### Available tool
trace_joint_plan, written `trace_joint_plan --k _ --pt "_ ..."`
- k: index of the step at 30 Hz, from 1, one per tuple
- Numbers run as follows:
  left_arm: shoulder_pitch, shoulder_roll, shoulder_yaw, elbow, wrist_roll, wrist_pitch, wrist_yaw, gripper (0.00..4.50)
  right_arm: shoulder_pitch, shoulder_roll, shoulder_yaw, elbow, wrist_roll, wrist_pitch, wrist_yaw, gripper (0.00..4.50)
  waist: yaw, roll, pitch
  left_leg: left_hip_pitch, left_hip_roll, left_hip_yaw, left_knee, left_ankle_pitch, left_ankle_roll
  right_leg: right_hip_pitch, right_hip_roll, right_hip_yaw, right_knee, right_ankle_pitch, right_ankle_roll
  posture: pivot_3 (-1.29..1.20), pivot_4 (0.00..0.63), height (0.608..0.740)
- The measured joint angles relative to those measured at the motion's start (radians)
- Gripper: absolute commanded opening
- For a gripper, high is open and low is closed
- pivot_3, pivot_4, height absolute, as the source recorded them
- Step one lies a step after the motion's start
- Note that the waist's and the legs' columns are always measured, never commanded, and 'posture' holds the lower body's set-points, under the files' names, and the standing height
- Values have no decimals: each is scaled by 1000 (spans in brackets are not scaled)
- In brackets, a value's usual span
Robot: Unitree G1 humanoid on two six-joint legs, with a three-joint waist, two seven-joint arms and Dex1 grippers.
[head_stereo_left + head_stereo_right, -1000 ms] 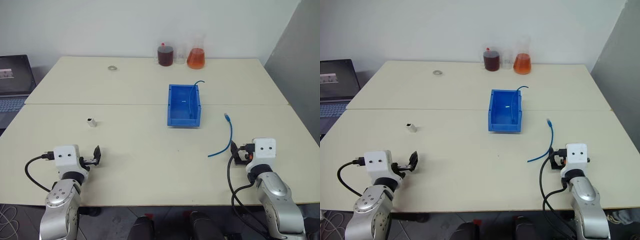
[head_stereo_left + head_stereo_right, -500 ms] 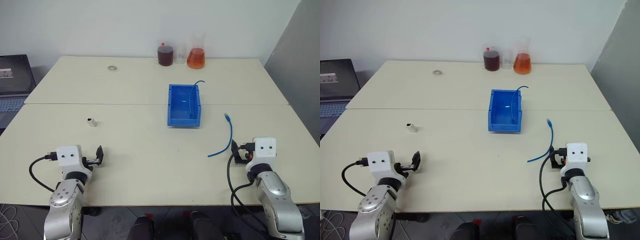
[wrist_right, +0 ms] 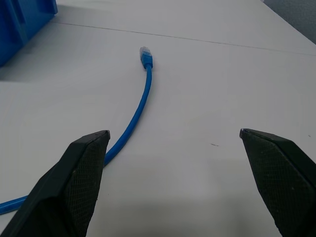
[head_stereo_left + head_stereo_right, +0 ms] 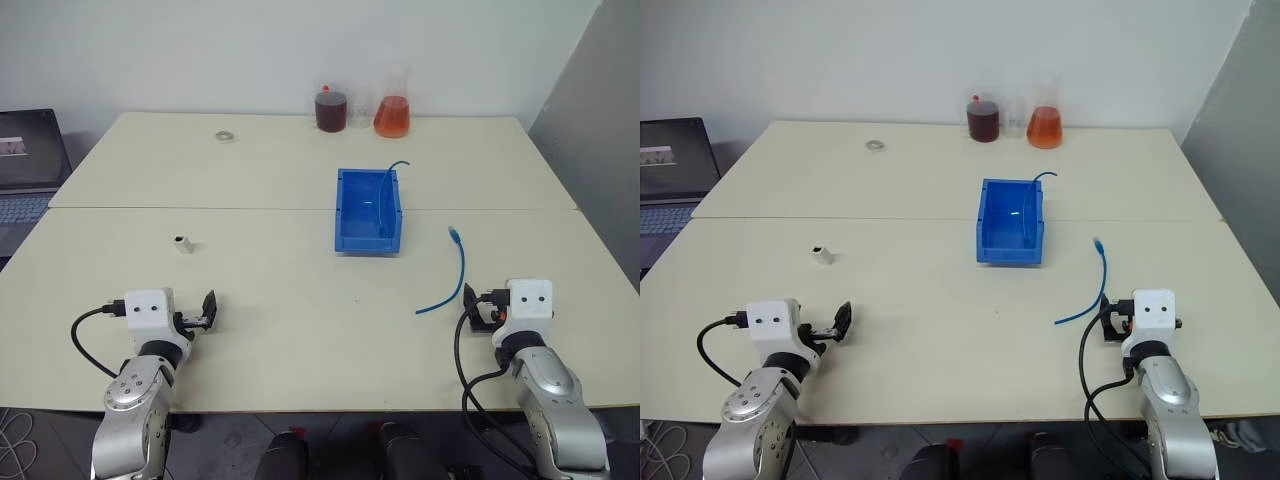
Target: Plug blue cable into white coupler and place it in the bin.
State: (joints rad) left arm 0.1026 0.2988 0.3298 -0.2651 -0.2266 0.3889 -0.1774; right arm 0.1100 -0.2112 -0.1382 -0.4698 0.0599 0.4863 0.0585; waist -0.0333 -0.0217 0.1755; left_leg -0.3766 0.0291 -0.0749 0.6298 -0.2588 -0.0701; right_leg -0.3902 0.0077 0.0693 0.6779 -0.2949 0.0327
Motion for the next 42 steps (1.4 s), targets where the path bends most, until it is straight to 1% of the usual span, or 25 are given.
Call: trace_joint_plan --k 3,6,9,12,15,18,20,22,26,30,34,37,39,42 --pt "-3 36 -23 0 3 -1 -36 4500 -5 -2 -1 0 0 0 1 4484 0 0 0 0 0 0 0 0 0 0 0 0 0 0 0 0 150 740" --pt "-55 127 -83 1 3 -4 -143 4500 -37 -24 -14 3 5 2 15 4484 1 0 0 0 0 0 0 0 0 0 0 -1 1 0 0 0 150 740" --pt "-174 214 -161 6 -12 -4 -286 4500 -95 -62 -30 31 26 8 55 4484 3 -1 1 0 -1 0 1 0 0 1 0 -2 1 0 0 0 150 740" --pt "-321 257 -256 43 -41 -5 -438 4500 -148 -100 -38 85 59 28 112 4484 1 -1 1 0 -1 0 0 0 0 0 0 -1 0 0 0 0 150 740" --pt "-463 292 -362 113 -66 -5 -629 4500 -216 -150 -36 161 89 57 178 4484 -3 0 1 -1 -1 1 0 0 0 -1 1 -1 1 3 -5 0 150 740" --pt "-578 310 -447 157 -87 -15 -810 4500 -311 -197 -35 250 122 110 239 4484 -12 0 2 -2 0 1 0 0 0 -2 1 -1 1 3 -5 0 150 740" --pt "-615 310 -476 162 -90 -31 -886 4500 -358 -203 -36 302 142 148 260 4484 -16 0 2 -2 0 1 0 0 0 -2 1 -1 1 3 -6 0 150 740" --pt "-630 302 -496 177 -89 -53 -927 4500 -407 -199 -36 362 166 196 268 4484 -21 0 2 -3 0 1 0 0 0 -3 1 -1 1 3 -6 0 150 740" --pt "-627 290 -520 219 -68 -113 -952 4500 -491 -181 -36 473 183 263 260 4484 -22 0 2 -5 0 1 0 0 0 -5 1 -1 2 3 -6 0 150 740" --pt "-615 288 -521 224 -63 -136 -951 4500 -514 -174 -25 491 185 277 247 4484 -21 0 2 -6 0 0 0 0 1 -6 1 -1 2 3 -6 0 150 740" --pt "-579 288 -520 220 -62 -137 -943 4500 -525 -167 6 506 150 259 218 4484 -22 0 2 -5 0 0 1 0 1 -6 1 -1 3 3 -6 0 150 740" --pt "-565 287 -520 206 -62 -136 -928 4500 -545 -153 16 549 123 220 195 3971 -22 0 2 -5 0 0 2 0 1 -5 1 -1 3 3 -6 0 150 740" --pt "-561 287 -520 186 -62 -135 -922 4500 -556 -142 14 570 119 204 184 3384 -22 0 2 -5 0 0 2 0 1 -5 1 -1 3 3 -6 0 150 740" --pt "-551 287 -520 173 -62 -135 -905 4500 -558 -138 13 584 118 181 180 2734 -22 0 2 -5 0 0 2 0 1 -5 1 -1 3 3 -6 0 150 740"
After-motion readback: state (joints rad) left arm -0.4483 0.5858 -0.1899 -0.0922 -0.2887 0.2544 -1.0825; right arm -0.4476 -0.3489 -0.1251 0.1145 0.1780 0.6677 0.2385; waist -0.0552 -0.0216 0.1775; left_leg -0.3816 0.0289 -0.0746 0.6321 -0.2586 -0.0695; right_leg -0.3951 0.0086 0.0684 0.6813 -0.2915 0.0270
